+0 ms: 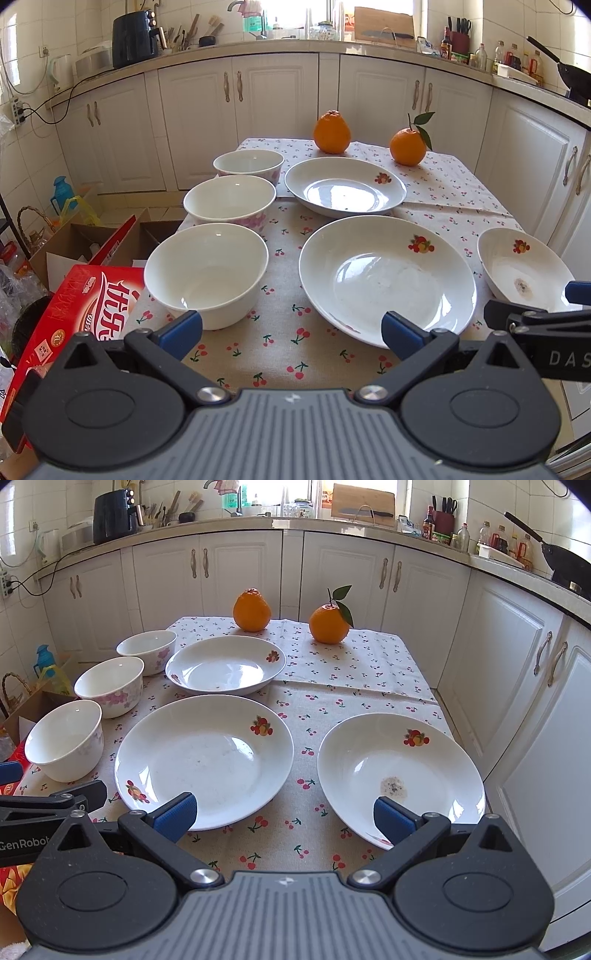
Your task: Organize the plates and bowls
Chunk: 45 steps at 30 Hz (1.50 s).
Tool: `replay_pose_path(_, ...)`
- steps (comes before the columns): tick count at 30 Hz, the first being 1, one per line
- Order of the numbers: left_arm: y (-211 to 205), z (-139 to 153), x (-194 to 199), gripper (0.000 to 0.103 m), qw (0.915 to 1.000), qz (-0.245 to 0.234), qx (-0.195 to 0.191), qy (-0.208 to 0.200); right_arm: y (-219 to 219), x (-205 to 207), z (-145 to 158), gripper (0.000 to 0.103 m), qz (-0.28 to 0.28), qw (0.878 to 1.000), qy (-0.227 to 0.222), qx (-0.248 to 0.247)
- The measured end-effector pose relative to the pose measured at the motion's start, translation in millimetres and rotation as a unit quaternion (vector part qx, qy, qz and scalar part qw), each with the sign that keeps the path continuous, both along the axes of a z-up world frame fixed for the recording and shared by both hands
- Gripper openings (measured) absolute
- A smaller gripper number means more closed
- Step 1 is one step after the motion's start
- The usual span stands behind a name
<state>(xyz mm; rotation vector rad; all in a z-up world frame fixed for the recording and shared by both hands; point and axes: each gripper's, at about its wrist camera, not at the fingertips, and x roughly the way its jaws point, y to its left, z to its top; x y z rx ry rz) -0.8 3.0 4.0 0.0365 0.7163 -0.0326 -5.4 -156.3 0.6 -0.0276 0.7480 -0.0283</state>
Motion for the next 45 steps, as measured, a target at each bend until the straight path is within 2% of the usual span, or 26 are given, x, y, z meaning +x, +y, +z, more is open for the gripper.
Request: replay_pose_path(45,3.2,-1.1,-1.7,0.102,1.0,0.003,-0.002,-0.002,2.1,-2.3,1.6,0.103,0.003,1.0,-0.006,-0.005)
